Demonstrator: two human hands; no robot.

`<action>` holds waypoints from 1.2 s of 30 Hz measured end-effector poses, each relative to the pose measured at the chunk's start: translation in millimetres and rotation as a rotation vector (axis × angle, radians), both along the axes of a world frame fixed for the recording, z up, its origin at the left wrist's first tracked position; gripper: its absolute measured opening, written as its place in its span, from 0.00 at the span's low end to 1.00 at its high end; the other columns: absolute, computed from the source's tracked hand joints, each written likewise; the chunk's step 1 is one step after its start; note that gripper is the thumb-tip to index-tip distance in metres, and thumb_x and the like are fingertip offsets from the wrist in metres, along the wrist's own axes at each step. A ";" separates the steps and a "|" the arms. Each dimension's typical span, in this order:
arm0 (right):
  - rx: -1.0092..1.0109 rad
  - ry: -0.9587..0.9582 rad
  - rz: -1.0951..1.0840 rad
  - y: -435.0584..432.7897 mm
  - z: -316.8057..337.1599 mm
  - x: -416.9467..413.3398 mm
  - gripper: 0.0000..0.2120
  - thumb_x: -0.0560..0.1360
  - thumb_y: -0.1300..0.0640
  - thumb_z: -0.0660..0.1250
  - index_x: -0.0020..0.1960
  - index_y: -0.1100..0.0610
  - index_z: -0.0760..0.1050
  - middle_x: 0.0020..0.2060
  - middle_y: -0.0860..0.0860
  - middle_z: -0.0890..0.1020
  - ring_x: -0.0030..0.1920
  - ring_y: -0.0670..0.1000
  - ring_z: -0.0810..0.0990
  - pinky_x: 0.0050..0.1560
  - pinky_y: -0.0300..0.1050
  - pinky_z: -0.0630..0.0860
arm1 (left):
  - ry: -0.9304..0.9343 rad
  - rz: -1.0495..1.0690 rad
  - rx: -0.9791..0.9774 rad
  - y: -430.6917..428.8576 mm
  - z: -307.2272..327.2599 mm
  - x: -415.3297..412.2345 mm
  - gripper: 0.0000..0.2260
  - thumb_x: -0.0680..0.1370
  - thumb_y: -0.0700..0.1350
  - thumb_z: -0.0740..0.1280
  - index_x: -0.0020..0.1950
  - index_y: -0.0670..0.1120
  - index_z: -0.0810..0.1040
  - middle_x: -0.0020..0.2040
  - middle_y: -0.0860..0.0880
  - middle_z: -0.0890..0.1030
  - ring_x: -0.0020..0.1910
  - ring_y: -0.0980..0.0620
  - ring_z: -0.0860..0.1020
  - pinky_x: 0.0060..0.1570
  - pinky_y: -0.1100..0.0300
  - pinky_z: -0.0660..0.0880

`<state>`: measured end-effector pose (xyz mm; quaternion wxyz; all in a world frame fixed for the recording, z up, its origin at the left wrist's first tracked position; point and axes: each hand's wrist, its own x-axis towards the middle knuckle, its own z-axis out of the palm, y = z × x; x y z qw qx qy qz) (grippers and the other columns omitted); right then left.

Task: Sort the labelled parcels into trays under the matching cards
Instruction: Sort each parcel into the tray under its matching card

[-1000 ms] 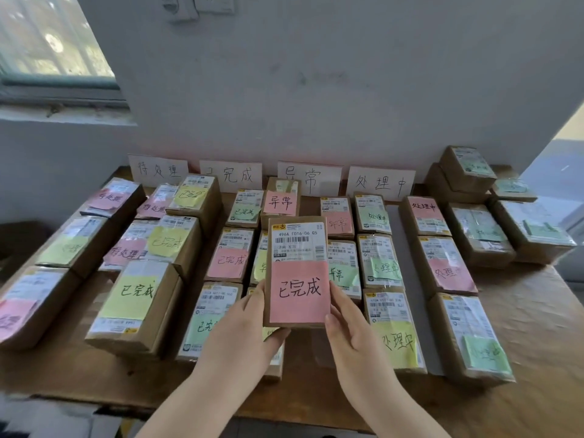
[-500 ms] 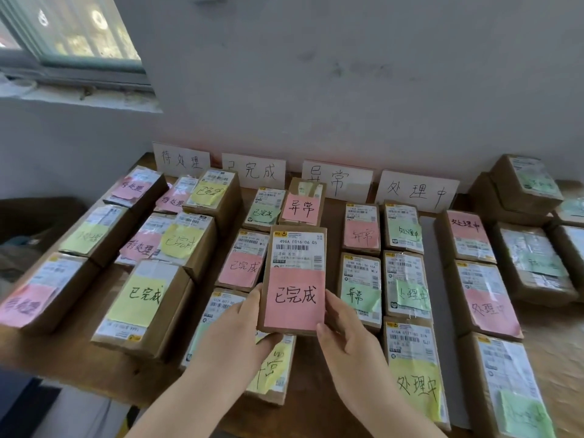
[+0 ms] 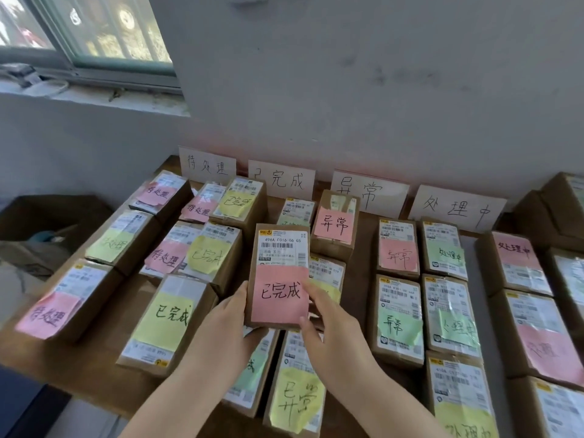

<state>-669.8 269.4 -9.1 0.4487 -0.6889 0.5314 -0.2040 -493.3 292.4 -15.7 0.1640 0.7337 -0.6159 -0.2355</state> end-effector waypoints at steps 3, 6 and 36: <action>-0.052 0.026 -0.029 -19.8 0.8 22.0 0.21 0.81 0.56 0.56 0.73 0.45 0.61 0.71 0.41 0.66 0.67 0.38 0.65 0.58 0.22 0.59 | 0.040 -0.029 -0.017 -30.5 -0.9 19.7 0.32 0.75 0.49 0.69 0.75 0.56 0.58 0.61 0.56 0.77 0.57 0.56 0.76 0.54 0.60 0.75; -0.053 0.035 -0.107 -43.3 0.7 44.0 0.21 0.81 0.58 0.56 0.73 0.46 0.63 0.70 0.43 0.67 0.69 0.44 0.67 0.63 0.33 0.66 | 0.042 -0.071 -0.047 -67.2 -3.1 35.7 0.29 0.75 0.47 0.69 0.74 0.54 0.61 0.60 0.55 0.78 0.56 0.54 0.77 0.53 0.58 0.75; -0.098 0.646 -0.211 -116.5 -33.1 103.8 0.28 0.81 0.58 0.56 0.77 0.58 0.49 0.77 0.53 0.41 0.77 0.52 0.39 0.74 0.49 0.55 | -0.285 -0.384 0.092 -187.6 -36.5 39.2 0.36 0.78 0.39 0.64 0.78 0.43 0.43 0.72 0.46 0.65 0.65 0.48 0.70 0.57 0.57 0.72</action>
